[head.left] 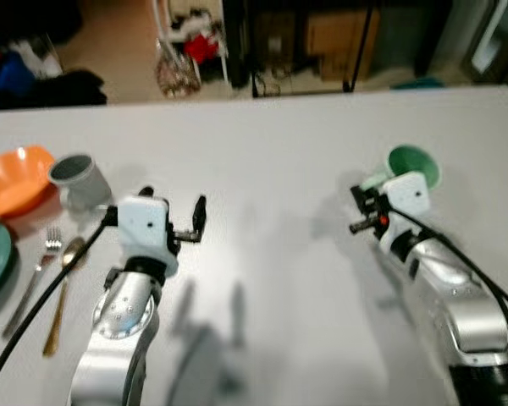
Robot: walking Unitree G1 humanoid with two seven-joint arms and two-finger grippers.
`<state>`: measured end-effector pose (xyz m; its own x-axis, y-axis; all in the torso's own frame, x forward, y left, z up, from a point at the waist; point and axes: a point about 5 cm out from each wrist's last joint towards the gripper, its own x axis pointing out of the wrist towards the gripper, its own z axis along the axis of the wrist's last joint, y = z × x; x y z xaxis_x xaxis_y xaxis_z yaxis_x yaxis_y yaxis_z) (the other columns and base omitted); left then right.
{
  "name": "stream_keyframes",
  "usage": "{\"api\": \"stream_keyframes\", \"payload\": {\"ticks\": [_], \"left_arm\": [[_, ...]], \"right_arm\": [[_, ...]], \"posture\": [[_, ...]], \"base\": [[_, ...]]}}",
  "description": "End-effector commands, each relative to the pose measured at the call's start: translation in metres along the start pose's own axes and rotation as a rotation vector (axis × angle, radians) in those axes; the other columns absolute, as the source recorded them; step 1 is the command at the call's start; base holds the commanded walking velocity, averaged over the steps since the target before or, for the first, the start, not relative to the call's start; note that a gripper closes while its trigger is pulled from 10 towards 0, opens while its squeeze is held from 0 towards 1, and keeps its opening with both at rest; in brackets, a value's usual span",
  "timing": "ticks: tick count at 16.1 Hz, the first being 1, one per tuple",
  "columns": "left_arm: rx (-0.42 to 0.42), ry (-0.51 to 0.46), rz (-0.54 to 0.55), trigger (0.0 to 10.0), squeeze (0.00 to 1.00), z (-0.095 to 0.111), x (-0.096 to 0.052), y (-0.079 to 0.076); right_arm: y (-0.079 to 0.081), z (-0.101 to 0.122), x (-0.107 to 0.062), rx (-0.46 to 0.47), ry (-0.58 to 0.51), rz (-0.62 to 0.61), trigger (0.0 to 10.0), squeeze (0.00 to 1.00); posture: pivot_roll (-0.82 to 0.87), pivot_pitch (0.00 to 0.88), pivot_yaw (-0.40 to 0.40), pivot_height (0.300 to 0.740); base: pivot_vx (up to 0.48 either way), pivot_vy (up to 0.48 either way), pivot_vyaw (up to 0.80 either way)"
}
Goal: Setting the table
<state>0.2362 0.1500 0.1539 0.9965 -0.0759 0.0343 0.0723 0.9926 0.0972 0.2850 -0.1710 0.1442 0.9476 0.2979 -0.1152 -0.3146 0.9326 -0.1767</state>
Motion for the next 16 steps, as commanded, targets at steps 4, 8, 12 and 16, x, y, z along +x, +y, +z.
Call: {"api": "stream_keyframes", "payload": {"ticks": [4,8,12,16], "left_arm": [[0.032,0.036,-0.045,10.0,0.0,-0.004,-0.007,0.003],[0.048,0.045,-0.175,10.0,0.0,-0.002,-0.005,-0.004],[0.07,0.05,-0.306,10.0,0.0,0.003,0.0,-0.008],[0.07,0.048,-0.367,10.0,0.0,0.008,0.002,-0.013]], "right_arm": [[0.004,0.004,0.008,0.043,-0.011,0.024,10.0,0.0],[0.006,0.001,0.03,-0.002,0.017,0.068,10.0,0.0],[0.002,0.0,0.069,-0.039,0.027,0.112,10.0,0.0],[-0.005,-0.007,0.09,-0.071,0.092,0.111,10.0,0.0]], "posture": [[-0.1,0.077,0.059,0.74],[-0.09,0.078,0.072,0.74],[-0.07,0.085,0.086,0.74],[-0.03,0.108,0.095,0.74]], "base": [[0.0,0.0,0.0],[0.0,0.0,0.0],[0.0,0.0,0.0],[0.0,0.0,0.0]]}}
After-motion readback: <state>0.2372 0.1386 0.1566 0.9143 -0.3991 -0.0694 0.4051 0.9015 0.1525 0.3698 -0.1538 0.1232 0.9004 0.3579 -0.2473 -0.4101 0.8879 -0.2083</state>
